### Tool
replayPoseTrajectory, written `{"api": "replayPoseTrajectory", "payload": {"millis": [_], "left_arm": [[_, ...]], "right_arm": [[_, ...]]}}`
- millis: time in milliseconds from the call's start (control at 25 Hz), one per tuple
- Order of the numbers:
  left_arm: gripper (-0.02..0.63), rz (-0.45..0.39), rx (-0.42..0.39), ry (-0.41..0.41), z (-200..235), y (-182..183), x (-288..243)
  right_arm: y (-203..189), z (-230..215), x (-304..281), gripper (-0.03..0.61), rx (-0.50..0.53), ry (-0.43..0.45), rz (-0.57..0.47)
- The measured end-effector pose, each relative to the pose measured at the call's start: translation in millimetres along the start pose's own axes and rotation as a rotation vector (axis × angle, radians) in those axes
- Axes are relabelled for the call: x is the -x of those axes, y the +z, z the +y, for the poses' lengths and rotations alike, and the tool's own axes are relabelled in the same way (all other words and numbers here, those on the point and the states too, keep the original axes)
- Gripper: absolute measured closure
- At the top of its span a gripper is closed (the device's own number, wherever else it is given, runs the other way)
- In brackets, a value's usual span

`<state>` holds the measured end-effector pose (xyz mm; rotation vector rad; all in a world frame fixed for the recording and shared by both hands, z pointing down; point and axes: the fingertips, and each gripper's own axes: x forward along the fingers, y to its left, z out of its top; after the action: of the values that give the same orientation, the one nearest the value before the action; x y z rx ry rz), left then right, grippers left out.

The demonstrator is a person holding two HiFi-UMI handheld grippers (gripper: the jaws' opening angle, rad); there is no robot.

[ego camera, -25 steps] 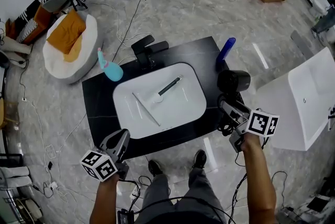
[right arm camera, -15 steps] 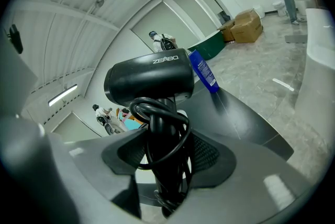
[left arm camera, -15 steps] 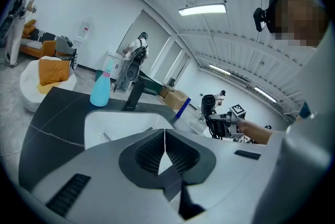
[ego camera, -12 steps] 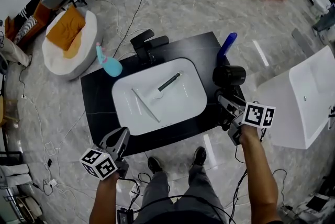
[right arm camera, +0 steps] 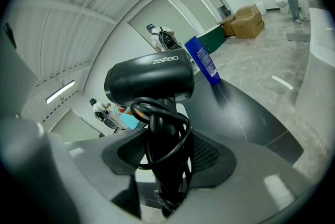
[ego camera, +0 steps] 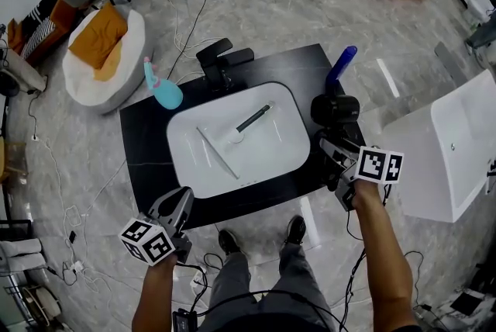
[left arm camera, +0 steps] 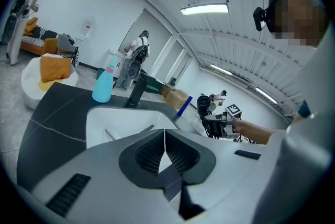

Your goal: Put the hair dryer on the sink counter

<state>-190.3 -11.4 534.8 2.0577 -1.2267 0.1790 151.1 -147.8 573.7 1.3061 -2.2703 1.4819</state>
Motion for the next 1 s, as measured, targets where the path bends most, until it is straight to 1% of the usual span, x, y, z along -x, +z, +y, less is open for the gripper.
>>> {"api": "replayPoseTrajectory", "payload": {"millis": [240, 520, 800, 1000], "left_arm": [[0.603, -0.004, -0.002, 0.008, 7, 1, 4], [0.603, -0.01, -0.011, 0.006, -2, 3, 14], [0.603, 0.0, -0.008, 0.018, 2, -9, 22], [0.603, 0.002, -0.006, 0.019, -2, -11, 23]], "right_arm": [[6, 9, -11, 0.324, 0.009, 0.014, -0.021], [8, 24, -12, 0.324, 0.053, 0.028, -0.002], [7, 15, -13, 0.324, 0.067, 0.005, 0.007], [3, 12, -13, 0.324, 0.067, 0.0, 0.02]]}}
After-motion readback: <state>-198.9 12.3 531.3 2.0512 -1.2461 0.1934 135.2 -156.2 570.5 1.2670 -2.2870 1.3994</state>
